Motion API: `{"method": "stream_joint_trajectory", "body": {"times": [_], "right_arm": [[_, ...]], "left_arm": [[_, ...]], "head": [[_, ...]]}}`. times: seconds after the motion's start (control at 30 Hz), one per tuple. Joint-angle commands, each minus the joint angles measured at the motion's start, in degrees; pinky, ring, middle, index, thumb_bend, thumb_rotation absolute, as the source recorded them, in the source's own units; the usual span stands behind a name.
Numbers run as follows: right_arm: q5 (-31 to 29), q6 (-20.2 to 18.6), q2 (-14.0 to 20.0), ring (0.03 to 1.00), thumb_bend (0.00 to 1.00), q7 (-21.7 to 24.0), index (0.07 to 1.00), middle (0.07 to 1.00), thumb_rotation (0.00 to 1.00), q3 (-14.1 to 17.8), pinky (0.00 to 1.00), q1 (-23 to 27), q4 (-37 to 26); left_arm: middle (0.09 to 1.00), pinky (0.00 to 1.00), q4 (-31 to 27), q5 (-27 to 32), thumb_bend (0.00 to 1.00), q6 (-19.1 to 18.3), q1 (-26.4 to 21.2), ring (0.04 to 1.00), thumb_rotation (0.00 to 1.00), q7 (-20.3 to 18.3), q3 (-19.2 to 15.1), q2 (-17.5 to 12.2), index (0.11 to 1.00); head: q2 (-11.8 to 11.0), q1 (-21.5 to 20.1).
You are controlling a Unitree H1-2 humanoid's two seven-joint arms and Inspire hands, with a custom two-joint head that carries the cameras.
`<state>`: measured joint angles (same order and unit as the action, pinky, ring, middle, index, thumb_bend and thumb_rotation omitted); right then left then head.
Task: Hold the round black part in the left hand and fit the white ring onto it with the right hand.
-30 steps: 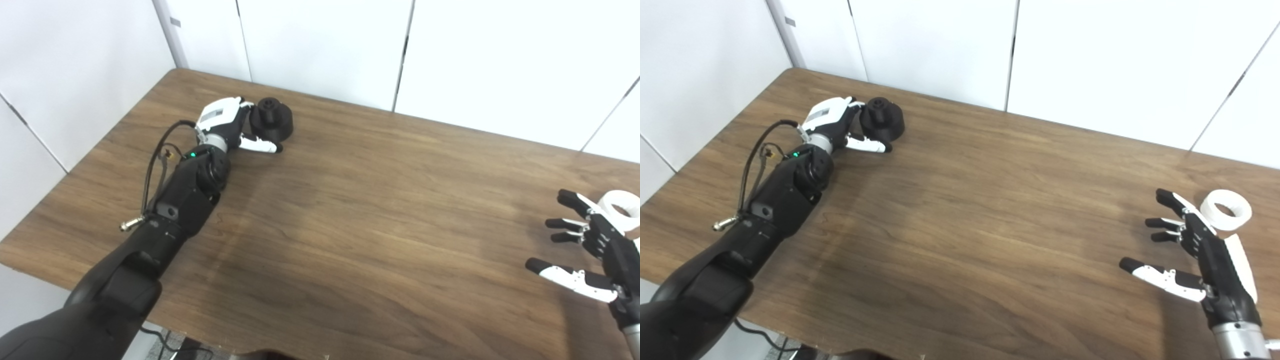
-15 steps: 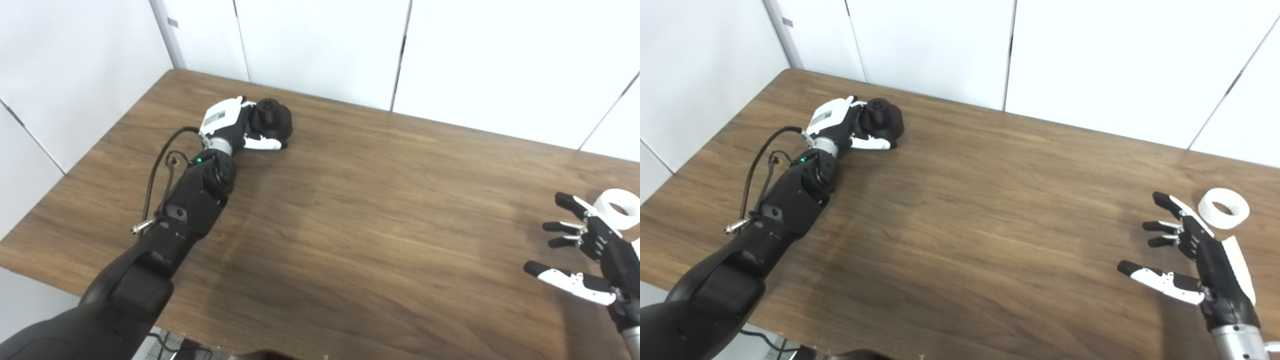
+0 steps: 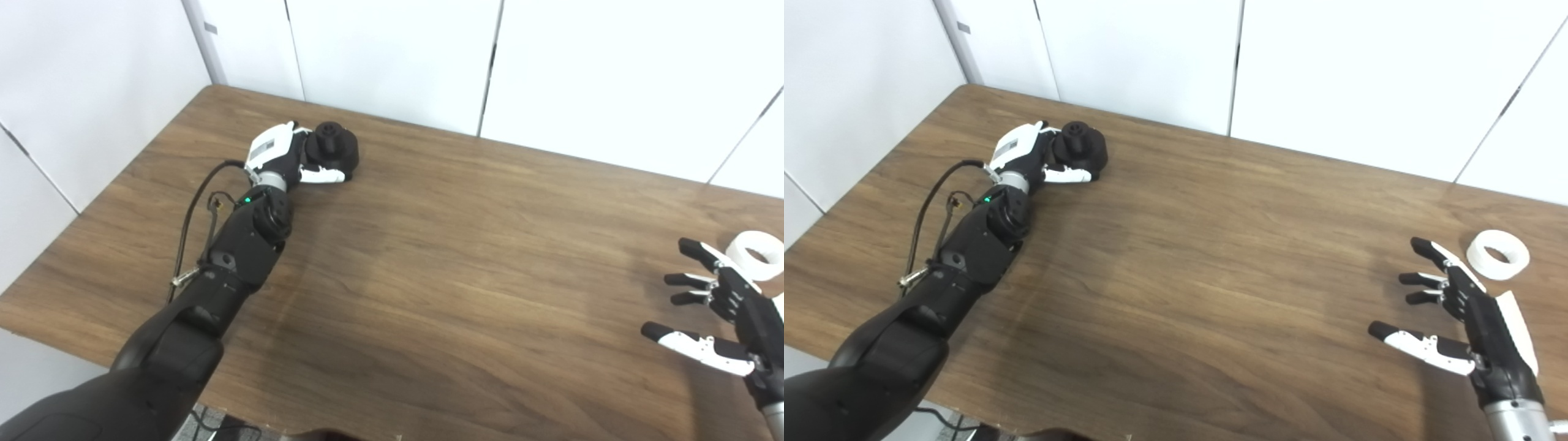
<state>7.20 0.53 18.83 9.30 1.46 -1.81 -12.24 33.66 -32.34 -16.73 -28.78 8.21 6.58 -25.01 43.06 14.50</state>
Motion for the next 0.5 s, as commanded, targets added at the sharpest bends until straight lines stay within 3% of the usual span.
{"method": "stream_joint_trajectory", "body": {"times": [0.0, 0.23, 0.37, 0.47], "right_arm": [[-0.84, 0.7, 1.04, 0.716, 0.73, 0.21, 0.853, 0.884, 0.26, 0.82, 0.6, 0.95, -2.46], [-0.88, 0.31, 1.29, 0.714, 0.74, 0.53, 0.851, 0.885, 0.28, 1.08, 0.6, 0.81, -2.69], [-1.35, -0.05, 1.22, 0.713, 0.74, 0.98, 0.843, 0.883, 0.29, 1.31, 0.61, 0.77, -2.81], [-1.38, 0.11, 1.19, 0.709, 0.74, 1.11, 0.842, 0.884, 0.29, 1.39, 0.6, 0.73, -2.66]], "left_arm": [[1.0, 1.0, -0.58, -0.16, 1.0, 1.85, -3.04, 1.0, 0.46, 2.57, -0.49, -1.18, 0.8], [1.0, 1.0, -0.35, 0.78, 1.0, 3.47, -2.85, 1.0, 0.39, 4.04, -0.7, -1.14, 0.76], [1.0, 1.0, 0.16, 2.01, 1.0, 4.78, -2.65, 1.0, 0.26, 5.27, -1.46, -0.58, 0.702], [0.992, 1.0, 1.01, 2.52, 0.98, 6.76, -2.45, 1.0, 0.23, 6.27, -1.57, -0.4, 0.679]], "head": [[0.18, 0.09], [0.46, 0.29], [0.62, 0.46], [0.62, 0.46]]}}
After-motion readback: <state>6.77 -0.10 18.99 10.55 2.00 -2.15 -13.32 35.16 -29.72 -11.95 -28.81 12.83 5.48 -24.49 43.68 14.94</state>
